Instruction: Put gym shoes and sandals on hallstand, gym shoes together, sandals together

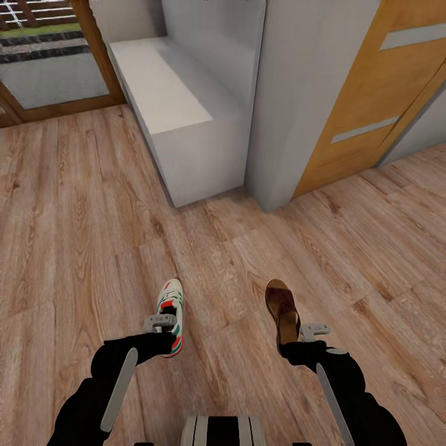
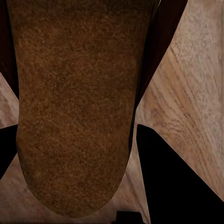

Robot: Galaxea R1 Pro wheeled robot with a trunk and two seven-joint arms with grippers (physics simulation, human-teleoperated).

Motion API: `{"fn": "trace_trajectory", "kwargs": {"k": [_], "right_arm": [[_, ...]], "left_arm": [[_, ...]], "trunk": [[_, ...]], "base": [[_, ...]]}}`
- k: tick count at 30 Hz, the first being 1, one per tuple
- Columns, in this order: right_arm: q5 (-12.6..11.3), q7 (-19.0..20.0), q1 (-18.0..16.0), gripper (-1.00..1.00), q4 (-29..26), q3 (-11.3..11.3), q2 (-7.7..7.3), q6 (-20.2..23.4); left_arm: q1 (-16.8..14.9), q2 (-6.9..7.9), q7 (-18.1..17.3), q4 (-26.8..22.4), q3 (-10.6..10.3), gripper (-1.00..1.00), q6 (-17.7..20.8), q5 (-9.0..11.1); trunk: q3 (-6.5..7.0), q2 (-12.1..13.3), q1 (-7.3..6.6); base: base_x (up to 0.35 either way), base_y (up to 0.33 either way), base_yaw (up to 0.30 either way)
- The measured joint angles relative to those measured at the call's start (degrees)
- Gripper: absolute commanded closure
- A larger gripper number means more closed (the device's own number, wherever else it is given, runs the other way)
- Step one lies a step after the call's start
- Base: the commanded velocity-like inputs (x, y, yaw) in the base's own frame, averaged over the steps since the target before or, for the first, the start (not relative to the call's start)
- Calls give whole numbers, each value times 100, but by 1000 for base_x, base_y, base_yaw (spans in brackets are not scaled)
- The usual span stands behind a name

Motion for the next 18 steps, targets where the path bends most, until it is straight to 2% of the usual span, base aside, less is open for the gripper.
{"fn": "trace_trajectory", "kwargs": {"k": [9,18], "right_arm": [[11,-2,-1,100,0,0,0,7],[4,-3,-1,100,0,0,0,8]], "left_arm": [[5,23,-45,0,48,100,-9,5],[7,11,-50,-4,-17,100,-23,7]], "trunk": [[162,361,-198],[323,722,-395]], "base": [[0,0,0],[0,0,0]]}}
